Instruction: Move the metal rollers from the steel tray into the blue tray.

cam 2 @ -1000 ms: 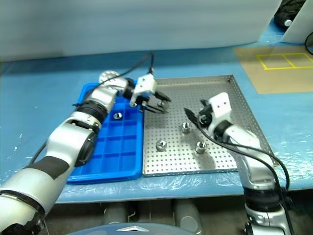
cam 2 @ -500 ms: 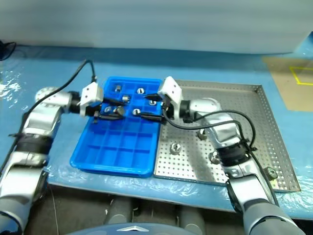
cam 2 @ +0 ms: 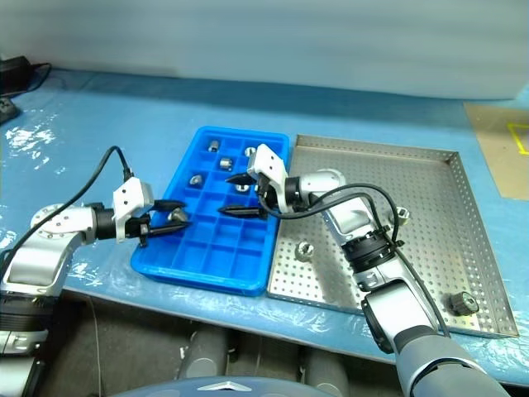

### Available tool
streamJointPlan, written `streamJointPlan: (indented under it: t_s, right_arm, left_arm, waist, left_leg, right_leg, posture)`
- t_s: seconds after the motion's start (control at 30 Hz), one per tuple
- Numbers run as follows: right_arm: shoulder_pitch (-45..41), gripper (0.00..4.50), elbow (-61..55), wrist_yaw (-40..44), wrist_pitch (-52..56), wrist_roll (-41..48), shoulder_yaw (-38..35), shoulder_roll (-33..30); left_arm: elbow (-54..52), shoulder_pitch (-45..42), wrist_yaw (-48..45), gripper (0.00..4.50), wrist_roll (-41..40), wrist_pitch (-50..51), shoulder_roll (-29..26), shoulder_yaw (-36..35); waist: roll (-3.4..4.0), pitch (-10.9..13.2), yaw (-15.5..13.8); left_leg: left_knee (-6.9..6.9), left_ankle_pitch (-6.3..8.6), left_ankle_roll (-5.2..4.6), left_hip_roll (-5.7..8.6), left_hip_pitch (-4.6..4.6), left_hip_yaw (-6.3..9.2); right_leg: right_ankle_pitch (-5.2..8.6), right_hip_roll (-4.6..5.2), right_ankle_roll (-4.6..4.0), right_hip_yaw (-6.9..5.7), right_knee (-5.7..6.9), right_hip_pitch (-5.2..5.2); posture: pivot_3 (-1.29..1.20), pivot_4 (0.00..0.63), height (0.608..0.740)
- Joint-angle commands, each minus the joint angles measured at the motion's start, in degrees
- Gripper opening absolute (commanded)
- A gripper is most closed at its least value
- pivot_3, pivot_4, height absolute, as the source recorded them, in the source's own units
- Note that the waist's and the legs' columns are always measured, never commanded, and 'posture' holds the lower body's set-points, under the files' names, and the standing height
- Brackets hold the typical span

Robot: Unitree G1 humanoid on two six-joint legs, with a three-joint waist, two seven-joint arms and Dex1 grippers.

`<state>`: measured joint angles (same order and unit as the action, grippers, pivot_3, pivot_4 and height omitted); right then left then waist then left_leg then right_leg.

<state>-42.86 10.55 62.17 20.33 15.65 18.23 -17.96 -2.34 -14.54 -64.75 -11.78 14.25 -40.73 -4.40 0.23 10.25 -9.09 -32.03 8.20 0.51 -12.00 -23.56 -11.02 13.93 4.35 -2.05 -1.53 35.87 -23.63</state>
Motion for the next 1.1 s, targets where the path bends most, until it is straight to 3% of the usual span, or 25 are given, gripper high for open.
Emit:
streamJointPlan:
  t_s: [0.03,0.4,0.43,0.57,0.8,0.87,1.1]
  right_arm:
    - [-0.1,3.68,-1.7,-0.1,-1.0,-0.3,-1.2,-0.3]
    - [1.5,3.68,-3.1,-1.7,-0.5,-1.2,-1.8,-1.3]
    - [1.5,3.68,-3.0,-2.0,-0.6,-1.3,-1.9,-1.3]
    - [1.7,3.68,-3.1,-2.5,-0.7,-1.4,-2.0,-1.2]
    - [2.1,3.68,-3.5,-3.9,-0.6,-1.6,-3.3,-2.0]
    - [2.8,3.68,-4.5,-4.9,0.1,-1.6,-4.5,-3.0]
    - [7.4,3.68,-11.1,-10.6,3.5,-1.3,-10.2,-7.7]
  left_arm:
    - [-1.2,0.8,1.5,1.89,-1.4,-1.0,-0.8,-1.8]
    - [2.9,-0.2,-0.5,1.89,-1.9,-1.9,-3.3,-0.5]
    - [3.3,-0.7,-1.1,2.6,-2.5,-1.6,-3.4,-0.5]
    - [3.7,-2.7,-0.1,3.81,-0.9,-2.4,-3.2,0.7]
    - [2.4,-9.5,-0.1,3.81,-2.0,-2.0,-0.4,3.8]
    - [4.4,-14.8,-0.4,3.81,-3.5,-1.0,2.7,5.3]
    - [23.4,-28.4,-2.7,3.81,1.4,-9.7,12.6,12.7]
  waist:
    - [0.0,0.0,0.0]
    - [-0.02,0.0,0.3]
    - [-0.02,0.0,0.3]
    - [-0.02,0.0,0.3]
    - [-0.03,0.0,0.3]
    - [-0.03,0.0,0.3]
    - [-0.06,0.0,2.1]
  left_leg:
    - [0.0,0.0,0.0,0.01,-0.02,0.0]
    - [0.0,-0.01,0.02,0.05,0.0,0.0]
    - [0.0,-0.02,0.02,0.06,0.0,0.0]
    - [-0.02,-0.03,0.04,0.08,0.0,0.0]
    - [-0.06,-0.11,0.17,0.09,-0.01,0.0]
    - [-0.12,-0.12,0.18,0.1,-0.01,-0.01]
    - [-0.33,-0.18,0.27,0.17,0.14,-0.16]
  right_leg:
    - [0.0,-0.01,0.0,0.0,0.0,-0.02]
    - [0.0,-0.04,0.0,0.04,0.04,-0.06]
    - [0.0,-0.05,0.0,0.05,0.04,-0.07]
    - [0.0,-0.05,0.0,0.05,0.08,-0.07]
    - [0.0,-0.04,0.0,0.05,0.12,-0.07]
    - [-0.01,-0.04,0.0,0.07,0.17,-0.06]
    - [-0.01,0.0,0.01,0.29,0.56,-0.08]
  posture:
    - [0.28,0.15,0.74]
    - [0.25,0.15,0.74]
    - [0.25,0.15,0.74]
    - [0.24,0.15,0.74]
    - [0.16,0.15,0.74]
    - [0.12,0.15,0.74]
    - [-0.06,0.15,0.74]
